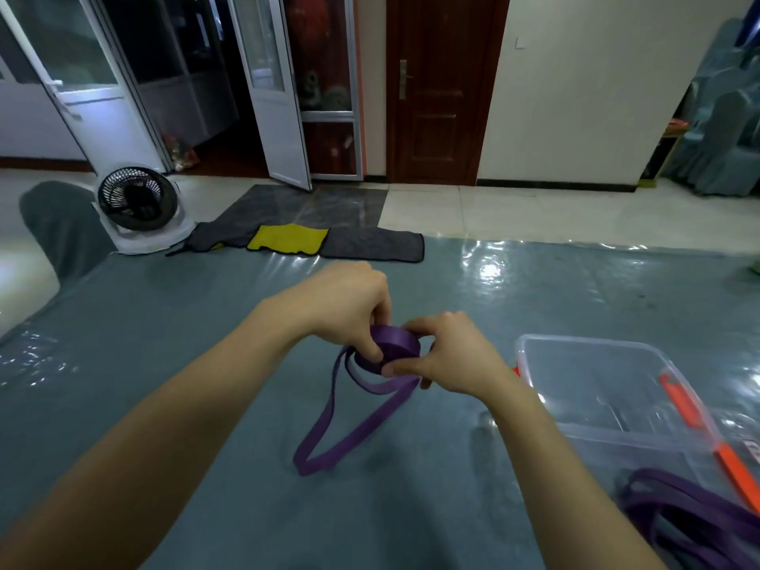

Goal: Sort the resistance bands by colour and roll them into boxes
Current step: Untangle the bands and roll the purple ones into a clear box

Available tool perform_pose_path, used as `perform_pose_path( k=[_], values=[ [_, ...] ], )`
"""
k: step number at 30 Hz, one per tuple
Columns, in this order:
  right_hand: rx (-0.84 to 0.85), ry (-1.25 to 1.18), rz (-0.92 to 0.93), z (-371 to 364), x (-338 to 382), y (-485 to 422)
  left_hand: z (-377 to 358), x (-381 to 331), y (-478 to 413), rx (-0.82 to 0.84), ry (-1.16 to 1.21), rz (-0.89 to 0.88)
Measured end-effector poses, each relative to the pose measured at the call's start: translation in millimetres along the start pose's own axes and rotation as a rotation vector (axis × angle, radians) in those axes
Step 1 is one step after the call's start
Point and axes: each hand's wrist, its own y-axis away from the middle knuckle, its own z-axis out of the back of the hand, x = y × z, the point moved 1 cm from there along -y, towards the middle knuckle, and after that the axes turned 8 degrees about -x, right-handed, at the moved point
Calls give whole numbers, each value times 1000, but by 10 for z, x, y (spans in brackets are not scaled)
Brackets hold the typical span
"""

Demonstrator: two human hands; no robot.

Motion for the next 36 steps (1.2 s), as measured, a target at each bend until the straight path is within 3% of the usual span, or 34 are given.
perform_pose_path(
  k=[3, 7, 10, 15, 19, 24, 27, 30, 36],
  values=[
    [-57, -126, -30, 20, 9, -14, 85, 51, -32, -30, 65, 18],
    [-70, -505, -129, 178, 24, -12, 82, 285, 115, -65, 691, 128],
    [-86, -715, -129, 252, 68, 0, -75, 348, 255, -223, 1055, 189],
    [-118, -878, -121, 197, 72, 16, -300, 285, 333, -376, 1249, 272],
    [-72, -850, -119, 118, 5, 57, -334, 241, 364, -380, 1210, 289],
    [-46, -214, -73, 237, 46, 76, -234, 216, 323, -182, 928, 299],
    [-53, -27, 3, 210, 130, 20, -147, 133, 220, -96, 660, 232],
    [-89, 90, 52, 118, 112, 8, -46, 93, 151, -59, 430, 190],
    [-125, 68, 5, 45, 95, 30, 83, 31, 48, -64, 270, 100]
  ],
)
